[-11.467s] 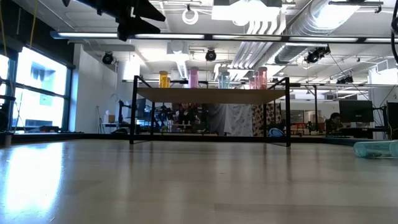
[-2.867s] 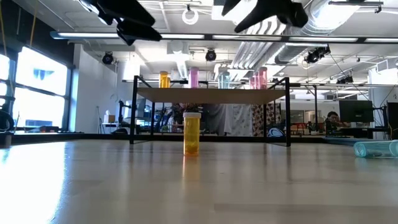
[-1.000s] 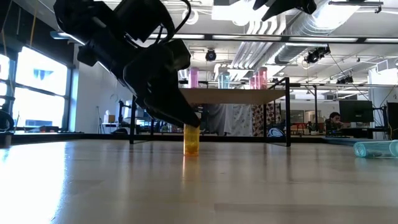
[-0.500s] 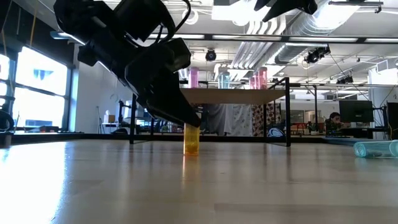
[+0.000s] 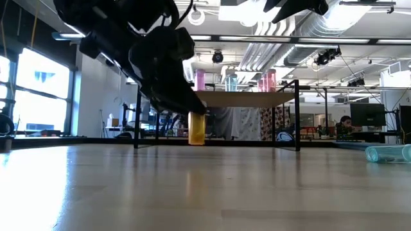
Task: Pick and place medicine bottles onto shelf by color
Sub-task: Put the orange medicine bottle on the shelf aligned with the other orange medicine bottles
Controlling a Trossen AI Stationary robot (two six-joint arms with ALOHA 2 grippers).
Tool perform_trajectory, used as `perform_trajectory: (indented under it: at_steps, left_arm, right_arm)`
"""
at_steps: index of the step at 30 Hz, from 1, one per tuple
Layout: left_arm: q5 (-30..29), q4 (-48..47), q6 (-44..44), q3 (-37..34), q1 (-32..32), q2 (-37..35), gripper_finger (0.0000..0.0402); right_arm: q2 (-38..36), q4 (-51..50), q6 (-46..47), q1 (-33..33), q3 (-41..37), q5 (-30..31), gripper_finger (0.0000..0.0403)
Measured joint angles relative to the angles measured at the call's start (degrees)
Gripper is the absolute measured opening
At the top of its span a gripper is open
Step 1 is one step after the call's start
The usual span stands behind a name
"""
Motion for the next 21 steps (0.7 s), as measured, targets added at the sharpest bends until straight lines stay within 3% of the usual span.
perform_trajectory:
  at_steps: [8,21]
  left_arm:
    - [-0.79,-9.28,0.3,0.02,3.67,-10.9,0.0122]
    - [-7.69,-21.63,4.79,0.03,14.39,-30.7,0.0123]
  right_arm:
    - [0.0,-0.26,-0.17,0.0,0.0,0.0,0.0154]
    - [0.0,0.02,-5.26,-0.01,0.0,0.08,0.0154]
